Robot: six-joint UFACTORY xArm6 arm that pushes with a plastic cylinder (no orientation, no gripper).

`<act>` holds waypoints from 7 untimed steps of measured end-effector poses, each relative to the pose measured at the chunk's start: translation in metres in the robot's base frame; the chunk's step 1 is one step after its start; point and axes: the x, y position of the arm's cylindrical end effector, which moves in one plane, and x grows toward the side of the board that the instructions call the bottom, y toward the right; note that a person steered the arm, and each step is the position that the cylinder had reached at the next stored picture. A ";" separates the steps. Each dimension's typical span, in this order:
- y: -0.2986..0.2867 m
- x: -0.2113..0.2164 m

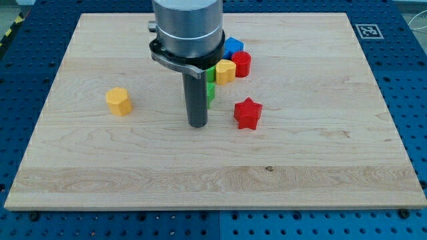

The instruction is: Push the green star to the green circle

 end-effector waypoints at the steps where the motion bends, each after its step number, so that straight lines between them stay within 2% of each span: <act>1: 0.000 0.000; 2: -0.005 -0.028; 4: -0.005 -0.053; 7: -0.026 -0.047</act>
